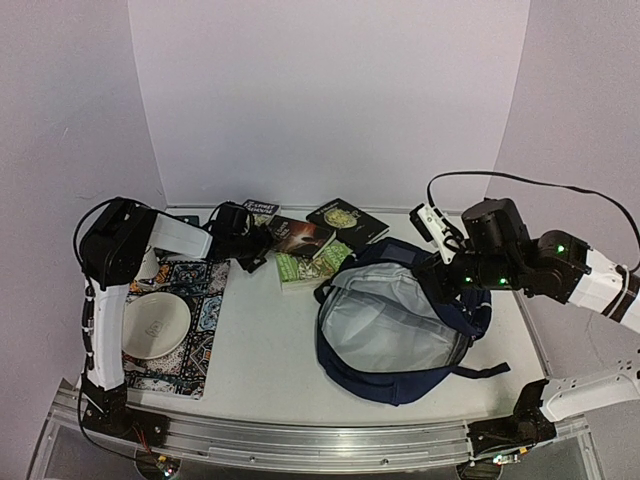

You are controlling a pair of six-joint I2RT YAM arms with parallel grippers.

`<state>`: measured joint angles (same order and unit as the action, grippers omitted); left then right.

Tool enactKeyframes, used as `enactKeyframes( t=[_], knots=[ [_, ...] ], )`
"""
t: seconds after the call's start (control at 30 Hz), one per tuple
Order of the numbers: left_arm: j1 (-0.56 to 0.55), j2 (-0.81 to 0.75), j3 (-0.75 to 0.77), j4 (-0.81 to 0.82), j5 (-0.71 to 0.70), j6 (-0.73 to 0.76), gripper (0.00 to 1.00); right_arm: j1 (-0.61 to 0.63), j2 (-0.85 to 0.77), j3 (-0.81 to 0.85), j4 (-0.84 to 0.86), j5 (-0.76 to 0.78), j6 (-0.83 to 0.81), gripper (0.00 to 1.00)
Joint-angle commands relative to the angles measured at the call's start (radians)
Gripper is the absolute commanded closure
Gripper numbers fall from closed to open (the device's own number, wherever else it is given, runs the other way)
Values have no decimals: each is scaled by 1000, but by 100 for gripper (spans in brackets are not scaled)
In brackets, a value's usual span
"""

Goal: Pack the student bag
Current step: Pick up the book from the book.

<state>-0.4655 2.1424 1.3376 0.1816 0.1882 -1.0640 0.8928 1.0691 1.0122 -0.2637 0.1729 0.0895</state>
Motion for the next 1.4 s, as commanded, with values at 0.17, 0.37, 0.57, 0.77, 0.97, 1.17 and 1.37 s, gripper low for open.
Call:
enactKeyframes(
  t=[0.17, 0.37, 0.57, 0.77, 0.97, 1.17, 1.37],
  knots=[
    [18, 144, 138, 77, -28, -135, 36, -3, -17, 36, 121, 20, 11, 100],
    [24, 193, 179, 107, -11, -161, 63, -3, -14, 29, 126, 24, 17, 100],
    [28, 163, 167, 159, -16, -161, 94, -3, -10, 18, 126, 28, 24, 100],
    [27, 51, 128, 201, 17, -103, 100, -4, -5, 2, 126, 57, 26, 100],
    [27, -125, 27, 212, 94, -40, 100, -4, 46, -13, 123, 92, 37, 100],
    [27, -290, -105, 211, 193, 44, 100, -4, 150, -17, 126, 5, 39, 100],
    [27, -396, -204, 210, 322, 113, 100, -3, 259, -36, 177, -113, 88, 99]
  ],
)
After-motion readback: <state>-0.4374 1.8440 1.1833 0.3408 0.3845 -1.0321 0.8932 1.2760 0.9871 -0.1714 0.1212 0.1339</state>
